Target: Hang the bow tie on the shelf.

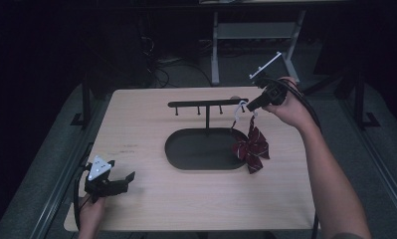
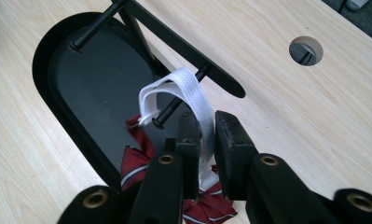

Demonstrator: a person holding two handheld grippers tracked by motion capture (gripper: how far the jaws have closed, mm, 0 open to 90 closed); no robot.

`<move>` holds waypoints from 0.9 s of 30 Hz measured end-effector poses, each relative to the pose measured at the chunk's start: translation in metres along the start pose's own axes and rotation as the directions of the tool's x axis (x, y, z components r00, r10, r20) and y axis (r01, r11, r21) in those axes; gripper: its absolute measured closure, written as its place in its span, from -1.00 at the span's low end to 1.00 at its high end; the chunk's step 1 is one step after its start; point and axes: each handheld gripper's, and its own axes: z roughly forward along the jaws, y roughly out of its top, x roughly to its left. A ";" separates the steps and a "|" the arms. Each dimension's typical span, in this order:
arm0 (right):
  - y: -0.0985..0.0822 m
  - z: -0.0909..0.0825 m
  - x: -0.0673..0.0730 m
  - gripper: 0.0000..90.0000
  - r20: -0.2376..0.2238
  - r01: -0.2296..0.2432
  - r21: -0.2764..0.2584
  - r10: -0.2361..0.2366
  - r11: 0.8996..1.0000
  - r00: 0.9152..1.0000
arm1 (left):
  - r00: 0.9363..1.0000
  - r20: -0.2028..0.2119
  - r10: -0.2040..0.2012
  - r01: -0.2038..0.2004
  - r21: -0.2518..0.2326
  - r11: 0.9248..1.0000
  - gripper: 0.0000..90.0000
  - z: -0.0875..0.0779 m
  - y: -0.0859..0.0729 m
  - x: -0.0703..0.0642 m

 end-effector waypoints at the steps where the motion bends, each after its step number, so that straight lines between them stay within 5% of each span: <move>1: 0.000 0.000 0.000 0.75 0.001 0.000 -0.001 0.000 1.000 1.000 | 1.000 0.000 0.000 0.000 -0.001 1.000 -0.71 0.000 0.000 0.000; 27: -0.008 -0.003 0.002 0.65 -0.033 0.008 -0.016 -0.008 1.000 0.999 | 1.000 0.006 -0.002 0.002 0.000 1.000 -0.71 0.001 0.000 -0.001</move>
